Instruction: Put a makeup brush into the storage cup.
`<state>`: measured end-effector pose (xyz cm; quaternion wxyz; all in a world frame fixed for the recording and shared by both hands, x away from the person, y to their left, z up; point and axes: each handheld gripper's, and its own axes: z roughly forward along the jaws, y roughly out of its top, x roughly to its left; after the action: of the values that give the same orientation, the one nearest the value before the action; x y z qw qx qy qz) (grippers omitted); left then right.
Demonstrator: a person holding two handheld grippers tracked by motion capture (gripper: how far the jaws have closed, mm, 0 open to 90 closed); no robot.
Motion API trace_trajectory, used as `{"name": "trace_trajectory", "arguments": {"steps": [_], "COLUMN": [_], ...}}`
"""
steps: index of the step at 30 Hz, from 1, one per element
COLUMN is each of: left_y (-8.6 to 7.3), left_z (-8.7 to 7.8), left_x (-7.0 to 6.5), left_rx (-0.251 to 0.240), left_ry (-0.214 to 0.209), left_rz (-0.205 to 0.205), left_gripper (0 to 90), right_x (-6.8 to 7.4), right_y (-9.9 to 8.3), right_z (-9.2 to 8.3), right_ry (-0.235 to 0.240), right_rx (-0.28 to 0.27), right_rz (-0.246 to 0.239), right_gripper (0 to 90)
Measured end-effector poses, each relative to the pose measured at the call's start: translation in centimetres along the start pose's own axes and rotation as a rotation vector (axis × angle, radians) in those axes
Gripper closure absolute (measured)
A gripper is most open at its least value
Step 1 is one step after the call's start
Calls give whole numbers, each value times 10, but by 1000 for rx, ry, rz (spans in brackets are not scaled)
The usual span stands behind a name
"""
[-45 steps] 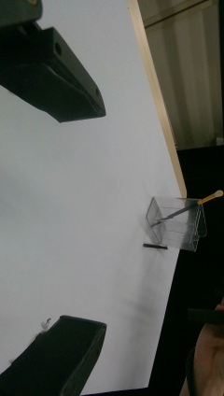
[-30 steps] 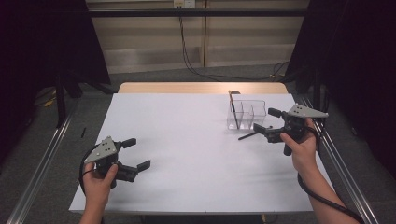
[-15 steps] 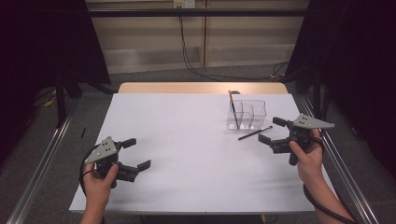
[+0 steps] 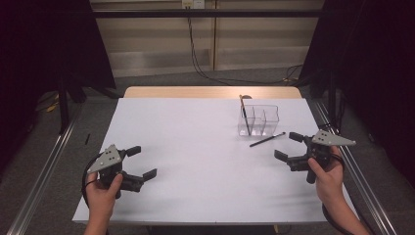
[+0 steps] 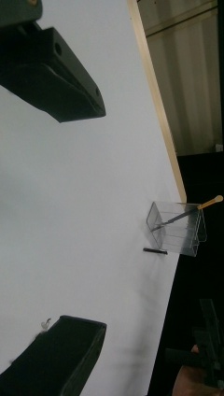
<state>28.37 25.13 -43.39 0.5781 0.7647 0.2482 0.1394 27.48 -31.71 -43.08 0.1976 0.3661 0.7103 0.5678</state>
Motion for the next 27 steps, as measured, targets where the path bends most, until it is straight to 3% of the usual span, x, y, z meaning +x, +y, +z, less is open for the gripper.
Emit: {"name": "trace_trajectory", "arguments": {"steps": [27], "left_y": [-2], "left_z": [-2], "left_x": [2], "left_rx": [-10], "left_ry": [6], "left_rz": [-4], "left_gripper": [3], "right_x": [15], "right_y": [-24], "right_z": [-19], "right_ry": [6], "right_rx": [12], "right_rz": [-7], "right_gripper": [12]}}
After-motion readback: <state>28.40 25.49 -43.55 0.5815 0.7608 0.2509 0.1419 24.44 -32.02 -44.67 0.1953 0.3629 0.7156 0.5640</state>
